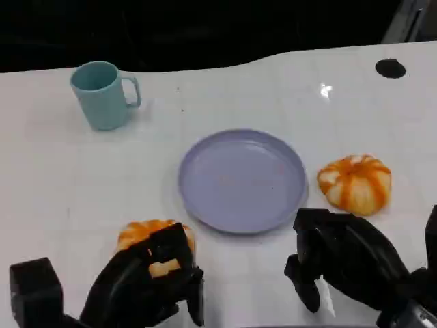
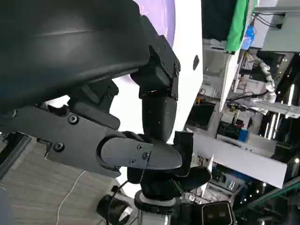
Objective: Grasp the bread from the table and place it into the plate.
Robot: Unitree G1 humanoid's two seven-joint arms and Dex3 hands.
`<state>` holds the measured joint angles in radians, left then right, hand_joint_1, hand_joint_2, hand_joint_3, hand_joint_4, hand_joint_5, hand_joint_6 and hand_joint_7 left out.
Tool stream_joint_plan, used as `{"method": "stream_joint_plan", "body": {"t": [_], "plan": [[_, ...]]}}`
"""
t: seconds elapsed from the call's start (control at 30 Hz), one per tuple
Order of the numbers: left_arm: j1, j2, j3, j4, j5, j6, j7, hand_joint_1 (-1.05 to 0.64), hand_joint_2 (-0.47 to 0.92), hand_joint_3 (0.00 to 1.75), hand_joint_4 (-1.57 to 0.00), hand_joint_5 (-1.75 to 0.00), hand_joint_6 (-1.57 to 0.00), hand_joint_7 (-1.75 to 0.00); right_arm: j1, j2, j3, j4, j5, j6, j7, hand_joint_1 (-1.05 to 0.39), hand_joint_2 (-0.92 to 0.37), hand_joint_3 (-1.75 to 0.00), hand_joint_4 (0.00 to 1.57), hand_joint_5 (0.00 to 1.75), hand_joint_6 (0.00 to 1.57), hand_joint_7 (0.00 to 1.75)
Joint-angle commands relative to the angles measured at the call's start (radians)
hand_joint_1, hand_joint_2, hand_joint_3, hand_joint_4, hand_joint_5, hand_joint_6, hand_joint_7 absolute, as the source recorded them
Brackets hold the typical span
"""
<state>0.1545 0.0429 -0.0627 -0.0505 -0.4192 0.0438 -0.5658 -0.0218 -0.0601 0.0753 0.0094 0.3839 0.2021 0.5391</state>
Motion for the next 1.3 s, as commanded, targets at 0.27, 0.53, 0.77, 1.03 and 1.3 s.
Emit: {"method": "stream_joint_plan", "body": {"t": [0.27, 0.53, 0.77, 1.03, 1.3], "plan": [[-0.005, 0.010, 0.016, 0.006, -0.003, -0.008, -0.012, -0.62, 0.92, 0.28, -0.86, -1.75, -0.64, -1.75, 0.001, -0.010, -0.008, -0.007, -0.002, -0.006, 0.002, -0.94, -0.92, -0.36, 1.28, 1.62, 1.11, 1.52], [0.000, -0.003, 0.027, 0.014, -0.012, -0.050, -0.026, -0.66, 0.92, 0.27, -0.84, -1.75, -0.61, -1.75, 0.003, -0.007, -0.003, -0.010, -0.003, -0.005, 0.001, -0.93, -0.92, -0.36, 1.27, 1.62, 1.11, 1.51], [0.002, -0.001, 0.033, -0.015, 0.001, -0.077, -0.005, -0.63, 0.92, 0.30, -0.74, -1.75, -0.55, -1.66, 0.003, -0.007, -0.003, -0.013, -0.001, -0.003, -0.002, -0.94, -0.92, -0.35, 1.28, 1.62, 1.11, 1.51], [-0.038, 0.051, 0.050, -0.004, 0.138, -0.288, -0.006, -0.65, 0.92, 0.24, -0.43, -1.61, -0.46, -1.22, 0.006, -0.006, -0.003, -0.018, 0.001, -0.004, -0.004, -0.94, -0.92, -0.35, 1.28, 1.62, 1.11, 1.51], [-0.061, 0.227, 0.068, -0.101, 0.425, -0.362, 0.065, -0.67, 0.92, 0.14, -0.31, -1.20, -0.45, -0.32, 0.012, -0.007, 0.002, -0.028, -0.007, -0.012, -0.007, -0.93, -0.92, -0.37, 1.28, 1.62, 1.11, 1.52]]}}
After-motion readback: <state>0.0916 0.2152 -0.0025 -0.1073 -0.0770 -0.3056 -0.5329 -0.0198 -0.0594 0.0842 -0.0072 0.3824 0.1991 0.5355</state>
